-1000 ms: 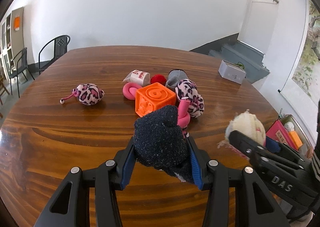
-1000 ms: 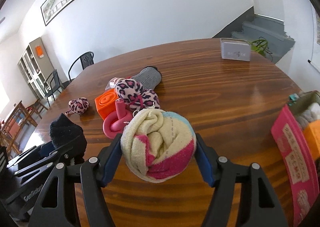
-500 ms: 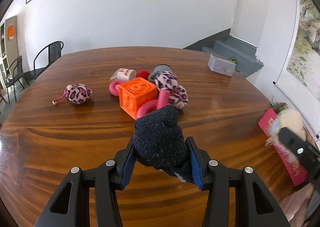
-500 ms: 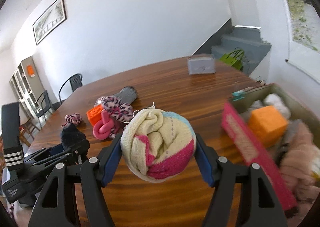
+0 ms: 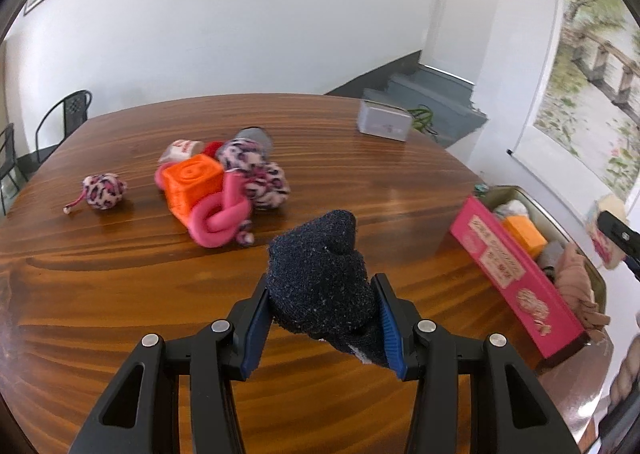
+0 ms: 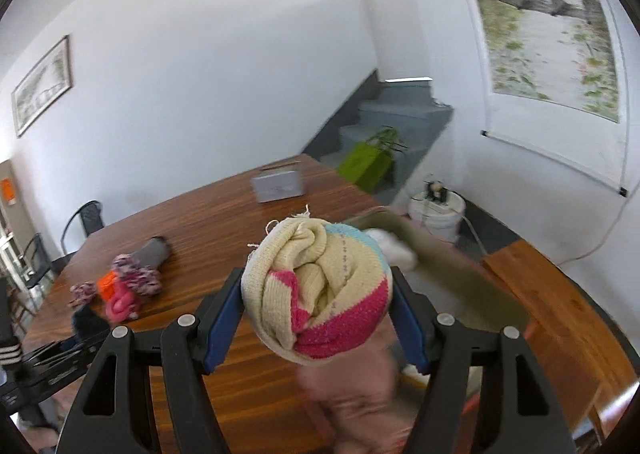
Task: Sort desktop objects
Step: 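Carry both items to the cardboard box and release the towel from the right gripper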
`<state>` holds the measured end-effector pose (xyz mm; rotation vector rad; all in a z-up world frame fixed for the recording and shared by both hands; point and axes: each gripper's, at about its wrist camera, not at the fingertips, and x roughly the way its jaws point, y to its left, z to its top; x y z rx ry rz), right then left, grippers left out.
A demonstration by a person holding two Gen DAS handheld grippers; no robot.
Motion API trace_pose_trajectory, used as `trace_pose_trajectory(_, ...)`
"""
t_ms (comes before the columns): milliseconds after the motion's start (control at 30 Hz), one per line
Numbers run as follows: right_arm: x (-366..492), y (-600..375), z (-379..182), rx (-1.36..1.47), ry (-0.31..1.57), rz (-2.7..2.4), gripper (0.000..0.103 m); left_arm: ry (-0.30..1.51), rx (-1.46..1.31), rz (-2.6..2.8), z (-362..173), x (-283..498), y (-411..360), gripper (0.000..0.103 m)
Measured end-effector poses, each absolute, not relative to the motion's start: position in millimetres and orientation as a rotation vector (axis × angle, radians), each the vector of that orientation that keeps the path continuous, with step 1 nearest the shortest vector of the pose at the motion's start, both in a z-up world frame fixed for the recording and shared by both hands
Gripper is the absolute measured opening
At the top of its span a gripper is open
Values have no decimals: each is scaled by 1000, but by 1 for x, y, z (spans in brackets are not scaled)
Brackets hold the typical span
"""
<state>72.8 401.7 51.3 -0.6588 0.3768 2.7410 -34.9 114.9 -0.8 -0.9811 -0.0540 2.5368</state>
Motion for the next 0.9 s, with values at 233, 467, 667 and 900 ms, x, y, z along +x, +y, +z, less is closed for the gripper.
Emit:
trace_pose_trajectory(233,50,447,52,-747,421,2676,72,-20,-969,2505,3,-28,137,50)
trace_pose_trajectory(467,27,473,47,-843,507,2645,74,-16,-978,2492,5,-31,149,50)
trace_pose_trajectory(667,33,477,48,-798,525,2664,75,4,-977,2464,7,-30,165,50)
trace_pose_trajectory(900,55,485,48,-718,557,2659,75,32,-960,2409,16,-32,194,50)
